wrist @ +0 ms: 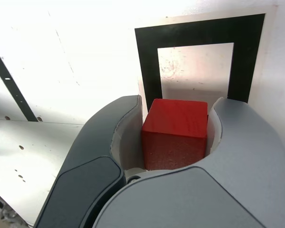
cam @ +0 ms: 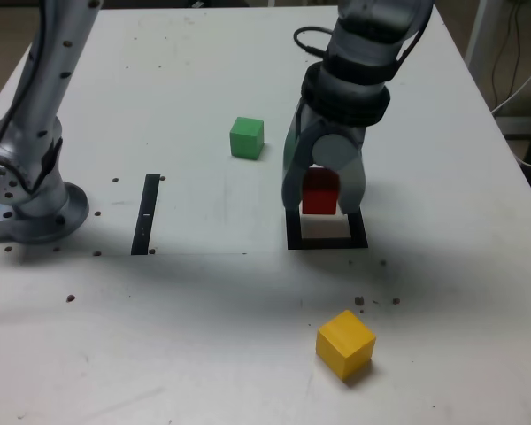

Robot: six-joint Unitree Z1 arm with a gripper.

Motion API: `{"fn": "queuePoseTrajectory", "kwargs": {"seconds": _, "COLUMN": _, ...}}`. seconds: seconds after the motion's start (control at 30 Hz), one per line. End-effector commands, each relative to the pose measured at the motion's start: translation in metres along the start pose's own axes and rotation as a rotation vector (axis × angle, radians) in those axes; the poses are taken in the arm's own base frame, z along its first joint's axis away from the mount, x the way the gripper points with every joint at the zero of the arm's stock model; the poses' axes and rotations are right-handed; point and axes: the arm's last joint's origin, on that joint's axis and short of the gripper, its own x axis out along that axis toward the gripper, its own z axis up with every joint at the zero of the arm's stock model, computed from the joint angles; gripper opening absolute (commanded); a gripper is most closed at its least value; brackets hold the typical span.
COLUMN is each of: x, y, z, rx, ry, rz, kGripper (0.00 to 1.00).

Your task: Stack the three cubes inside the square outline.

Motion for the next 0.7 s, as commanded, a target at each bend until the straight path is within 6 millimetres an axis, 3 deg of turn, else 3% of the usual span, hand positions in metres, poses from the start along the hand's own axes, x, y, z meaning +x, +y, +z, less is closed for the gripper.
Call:
{"fn": "queuePoseTrajectory", "kwargs": {"seconds": 0.0, "x": 0.001, "y": 0.006, "z": -0.001, "rx": -0.004, "ry": -0.010, "rz": -0.015, "kGripper": 0.42}}
{"fn": "queuePoseTrajectory", "kwargs": {"seconds": 0.27, "x": 0.010, "y": 0.017, "z": -0.001, "rx": -0.008, "ry": -0.014, "rz": -0.033, "kGripper": 0.42}}
{"fn": "queuePoseTrajectory", "kwargs": {"seconds": 0.67, "x": 0.027, "y": 0.018, "z": 0.009, "rx": 0.002, "ry": -0.016, "rz": -0.064, "kGripper": 0.42}}
